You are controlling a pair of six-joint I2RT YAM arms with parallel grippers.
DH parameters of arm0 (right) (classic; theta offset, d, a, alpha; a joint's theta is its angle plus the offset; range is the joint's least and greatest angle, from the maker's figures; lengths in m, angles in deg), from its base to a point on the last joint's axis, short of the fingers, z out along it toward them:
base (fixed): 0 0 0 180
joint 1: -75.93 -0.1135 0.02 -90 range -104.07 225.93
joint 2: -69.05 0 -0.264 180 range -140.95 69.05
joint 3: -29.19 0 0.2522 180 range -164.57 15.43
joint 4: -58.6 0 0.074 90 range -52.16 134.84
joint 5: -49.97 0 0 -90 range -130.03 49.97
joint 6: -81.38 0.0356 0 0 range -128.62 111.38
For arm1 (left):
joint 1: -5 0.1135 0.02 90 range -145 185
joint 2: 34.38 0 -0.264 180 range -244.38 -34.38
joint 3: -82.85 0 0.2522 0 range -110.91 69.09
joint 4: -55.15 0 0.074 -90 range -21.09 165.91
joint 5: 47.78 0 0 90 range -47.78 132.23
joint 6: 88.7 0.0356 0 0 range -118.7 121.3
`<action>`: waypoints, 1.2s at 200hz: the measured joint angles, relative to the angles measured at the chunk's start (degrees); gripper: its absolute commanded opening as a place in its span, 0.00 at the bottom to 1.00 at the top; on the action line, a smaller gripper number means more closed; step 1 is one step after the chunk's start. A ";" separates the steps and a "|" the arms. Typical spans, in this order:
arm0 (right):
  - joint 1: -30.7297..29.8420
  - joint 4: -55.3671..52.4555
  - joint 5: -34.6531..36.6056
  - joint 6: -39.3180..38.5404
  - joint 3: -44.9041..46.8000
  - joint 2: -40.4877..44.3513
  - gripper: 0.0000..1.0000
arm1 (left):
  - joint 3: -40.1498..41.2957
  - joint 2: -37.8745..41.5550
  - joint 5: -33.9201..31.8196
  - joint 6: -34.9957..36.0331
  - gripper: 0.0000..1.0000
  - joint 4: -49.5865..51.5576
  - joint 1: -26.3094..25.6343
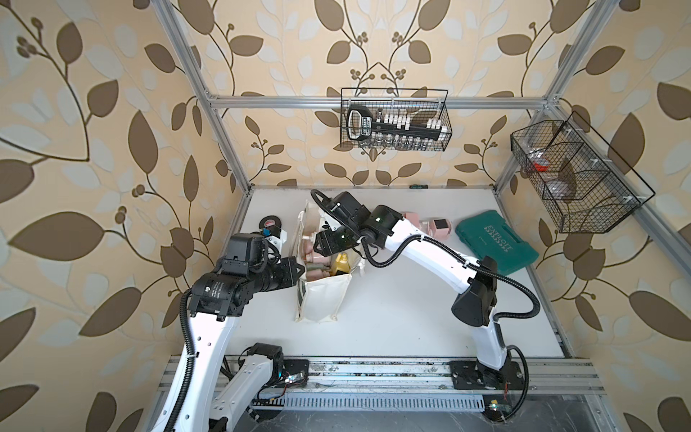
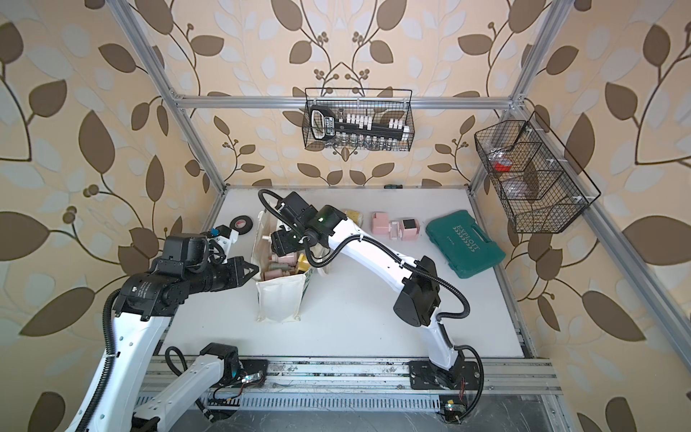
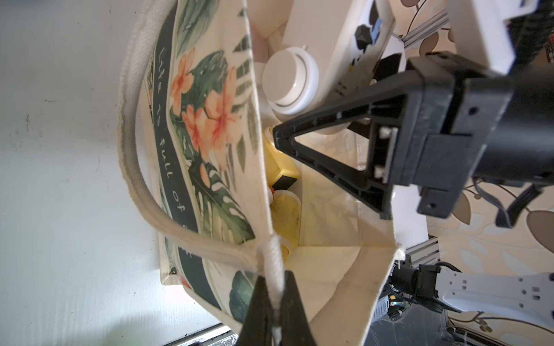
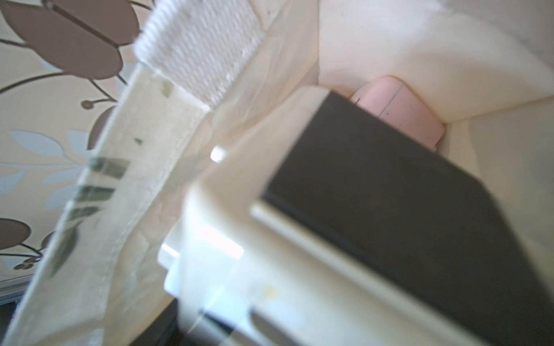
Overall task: Take out the pencil sharpeners from the tote bags
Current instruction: Pick up the pencil sharpener from the canvas bag, then place the pencil sharpener at the center of the board.
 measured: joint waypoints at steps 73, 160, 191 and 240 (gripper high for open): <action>1.25 -0.15 0.04 -0.59 3.74 5.95 0.41 | 0.00 0.04 0.00 0.00 0.00 0.00 0.00; 10.36 0.92 1.25 -2.12 18.62 23.87 0.41 | 0.00 0.28 -0.13 0.02 0.00 0.13 0.00; 19.78 4.48 1.14 -1.90 31.36 33.11 0.41 | 0.00 0.28 -0.13 0.02 0.00 0.15 0.00; 26.84 9.64 1.75 -1.42 48.74 33.86 0.41 | 0.00 0.31 -0.13 0.02 0.00 0.15 0.00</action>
